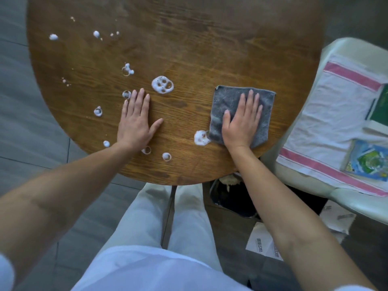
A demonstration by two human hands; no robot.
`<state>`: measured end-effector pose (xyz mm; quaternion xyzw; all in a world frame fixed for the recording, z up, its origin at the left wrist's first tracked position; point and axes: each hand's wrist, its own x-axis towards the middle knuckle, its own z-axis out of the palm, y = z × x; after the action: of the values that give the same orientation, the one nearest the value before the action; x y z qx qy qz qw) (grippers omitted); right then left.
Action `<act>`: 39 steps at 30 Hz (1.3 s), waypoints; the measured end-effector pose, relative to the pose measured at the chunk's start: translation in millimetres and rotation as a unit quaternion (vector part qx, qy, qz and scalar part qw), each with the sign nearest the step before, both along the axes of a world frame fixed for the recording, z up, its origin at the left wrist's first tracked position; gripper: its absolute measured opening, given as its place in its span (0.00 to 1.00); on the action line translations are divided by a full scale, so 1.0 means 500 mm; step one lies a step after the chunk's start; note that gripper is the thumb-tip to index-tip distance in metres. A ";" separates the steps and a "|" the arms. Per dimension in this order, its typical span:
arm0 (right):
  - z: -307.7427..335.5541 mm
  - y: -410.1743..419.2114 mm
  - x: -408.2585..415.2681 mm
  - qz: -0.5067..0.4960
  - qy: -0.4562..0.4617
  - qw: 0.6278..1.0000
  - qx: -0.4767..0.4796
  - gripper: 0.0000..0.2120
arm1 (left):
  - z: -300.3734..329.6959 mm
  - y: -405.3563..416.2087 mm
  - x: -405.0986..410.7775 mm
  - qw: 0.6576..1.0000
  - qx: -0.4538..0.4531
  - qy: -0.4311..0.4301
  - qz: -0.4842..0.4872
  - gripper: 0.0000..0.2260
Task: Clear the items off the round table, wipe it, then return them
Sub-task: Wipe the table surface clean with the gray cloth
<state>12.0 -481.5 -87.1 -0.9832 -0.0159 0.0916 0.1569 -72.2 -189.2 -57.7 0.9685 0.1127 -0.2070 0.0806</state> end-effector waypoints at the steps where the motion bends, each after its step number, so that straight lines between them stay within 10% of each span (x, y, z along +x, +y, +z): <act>1: -0.009 -0.002 0.016 0.025 -0.008 0.999 -0.034 0.34 | -0.002 0.003 -0.001 1.000 0.002 0.004 -0.005 0.38; 8: -0.015 0.039 0.120 0.010 0.006 0.996 -0.089 0.36 | -0.028 0.026 -0.010 1.000 0.001 -0.005 -0.024 0.38; 18: -0.001 0.179 -0.350 0.089 0.047 0.993 -0.056 0.35 | -0.023 0.064 -0.013 0.996 -0.033 -0.003 -0.077 0.38; 39: -0.015 0.087 -0.049 0.014 0.009 0.996 -0.082 0.37 | -0.027 0.099 -0.005 0.989 -0.045 0.025 -0.138 0.39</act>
<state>-12.3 -437.7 -94.7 -0.9916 -0.0210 0.1041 0.0744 -74.6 -139.6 -71.4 0.9647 -0.0292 -0.2449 0.0922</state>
